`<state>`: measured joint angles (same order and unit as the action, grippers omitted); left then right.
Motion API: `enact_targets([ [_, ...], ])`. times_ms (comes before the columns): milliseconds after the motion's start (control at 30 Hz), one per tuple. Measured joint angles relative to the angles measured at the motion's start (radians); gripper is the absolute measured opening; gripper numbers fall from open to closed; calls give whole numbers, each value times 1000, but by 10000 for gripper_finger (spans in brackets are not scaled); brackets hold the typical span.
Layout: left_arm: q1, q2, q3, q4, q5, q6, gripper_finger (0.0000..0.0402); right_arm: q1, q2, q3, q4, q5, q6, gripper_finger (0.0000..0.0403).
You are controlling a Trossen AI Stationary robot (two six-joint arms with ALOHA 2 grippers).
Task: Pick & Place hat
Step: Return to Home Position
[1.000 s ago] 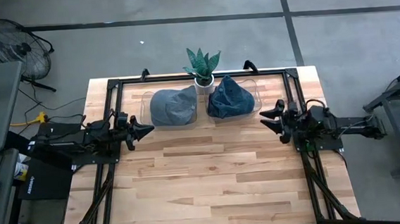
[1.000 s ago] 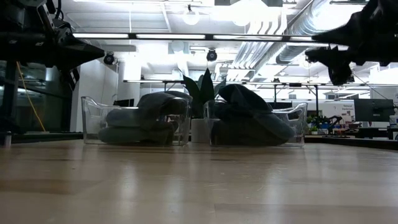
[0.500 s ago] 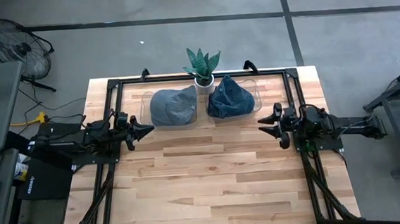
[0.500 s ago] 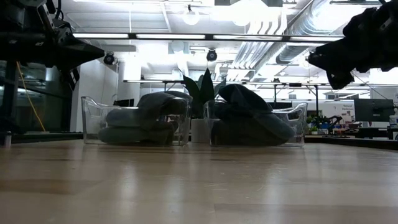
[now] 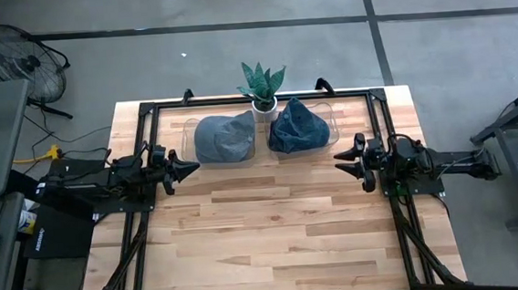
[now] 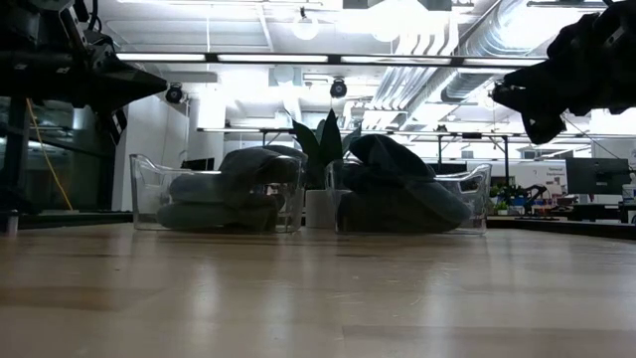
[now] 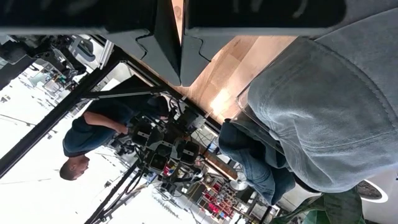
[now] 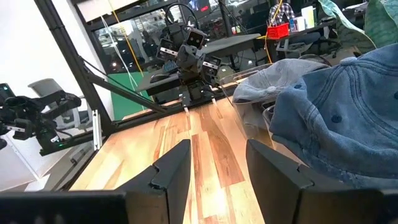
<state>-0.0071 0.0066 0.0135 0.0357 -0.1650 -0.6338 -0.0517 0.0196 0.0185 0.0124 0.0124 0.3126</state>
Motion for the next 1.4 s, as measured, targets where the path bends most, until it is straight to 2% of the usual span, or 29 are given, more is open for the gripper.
enact_targets([
  [1400, 0, 0, 0, 0, 0, 0, 1, 0, 0, -1, 3, -1, 0, 154],
])
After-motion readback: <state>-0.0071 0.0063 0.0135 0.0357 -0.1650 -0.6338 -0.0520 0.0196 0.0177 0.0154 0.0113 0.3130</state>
